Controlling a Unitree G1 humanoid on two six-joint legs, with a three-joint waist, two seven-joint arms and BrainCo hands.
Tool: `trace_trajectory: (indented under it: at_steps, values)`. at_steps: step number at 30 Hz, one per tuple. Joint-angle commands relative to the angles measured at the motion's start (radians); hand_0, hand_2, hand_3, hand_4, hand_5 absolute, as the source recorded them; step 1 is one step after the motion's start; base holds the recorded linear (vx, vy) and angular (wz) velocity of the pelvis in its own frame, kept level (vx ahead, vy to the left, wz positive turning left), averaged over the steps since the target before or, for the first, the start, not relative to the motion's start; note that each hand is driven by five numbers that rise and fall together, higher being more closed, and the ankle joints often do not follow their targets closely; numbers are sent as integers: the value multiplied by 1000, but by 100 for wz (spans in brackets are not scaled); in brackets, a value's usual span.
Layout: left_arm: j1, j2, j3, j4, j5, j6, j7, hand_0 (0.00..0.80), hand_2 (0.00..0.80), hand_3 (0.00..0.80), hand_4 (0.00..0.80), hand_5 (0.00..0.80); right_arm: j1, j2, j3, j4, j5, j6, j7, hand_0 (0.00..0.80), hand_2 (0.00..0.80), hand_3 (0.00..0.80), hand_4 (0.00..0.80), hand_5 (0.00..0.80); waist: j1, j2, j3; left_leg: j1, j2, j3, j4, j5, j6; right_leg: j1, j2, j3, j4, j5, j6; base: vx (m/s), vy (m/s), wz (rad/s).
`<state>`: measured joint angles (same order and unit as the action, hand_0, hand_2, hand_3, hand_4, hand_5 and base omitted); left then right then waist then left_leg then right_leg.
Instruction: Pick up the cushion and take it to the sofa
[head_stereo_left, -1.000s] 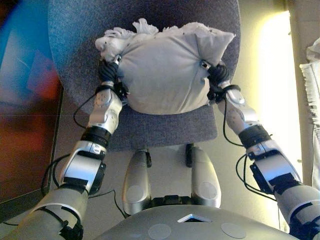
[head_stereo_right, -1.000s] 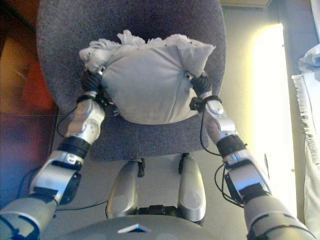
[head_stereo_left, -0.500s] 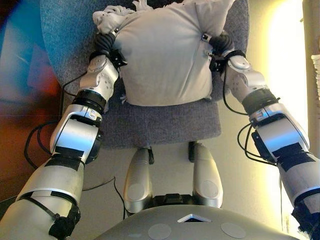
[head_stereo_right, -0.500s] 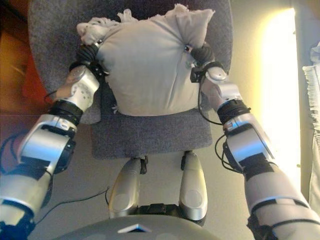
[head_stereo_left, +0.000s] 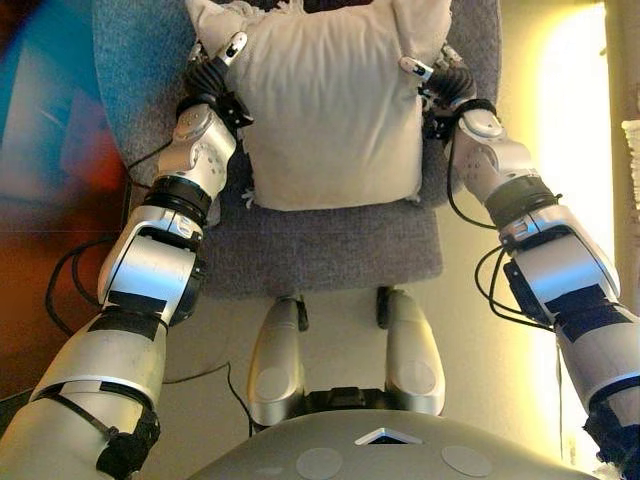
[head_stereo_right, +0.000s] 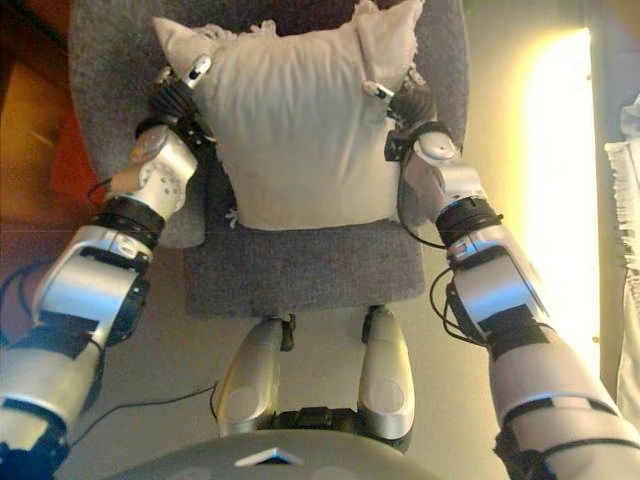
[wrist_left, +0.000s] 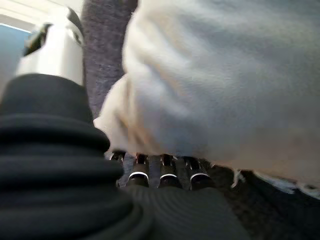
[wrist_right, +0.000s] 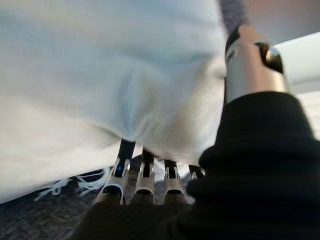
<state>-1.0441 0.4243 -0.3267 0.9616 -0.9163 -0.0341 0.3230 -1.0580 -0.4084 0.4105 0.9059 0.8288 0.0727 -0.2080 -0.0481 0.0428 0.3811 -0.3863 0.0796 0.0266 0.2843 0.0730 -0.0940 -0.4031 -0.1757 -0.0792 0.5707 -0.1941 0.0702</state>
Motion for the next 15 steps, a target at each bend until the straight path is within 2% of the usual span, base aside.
trace_trajectory:
  at_steps: [1,7,13,15]
  values:
    - [-95,69,31,-56,44,-95,-12,0,0,0,0,0,-63,-10,-44,-35,22,-102,10,0,0,0,0,0,7,-15,-48,26,19,-17,63,-63,-49,98,-25,25,-220,140,11,68,-23,1]
    - [-15,137,78,-59,9,-120,-45,0,0,0,0,0,13,-78,-70,-70,26,-135,18,0,0,0,0,0,11,-19,-81,85,21,-14,-24,-32,-49,158,-19,14,-297,159,18,67,-20,4]
    - [86,197,98,-117,202,-146,-19,0,0,0,0,0,122,-140,-122,-161,27,-169,-5,0,0,0,0,0,13,-23,-114,140,24,1,-95,-12,-48,219,-10,3,-365,174,23,17,-3,1]
    - [121,227,116,-151,185,-152,-45,0,0,0,0,0,169,-169,-148,-192,29,-173,-4,0,0,0,0,0,14,-26,-131,161,25,8,-107,-14,-47,244,-9,-1,-386,177,25,50,-3,7]
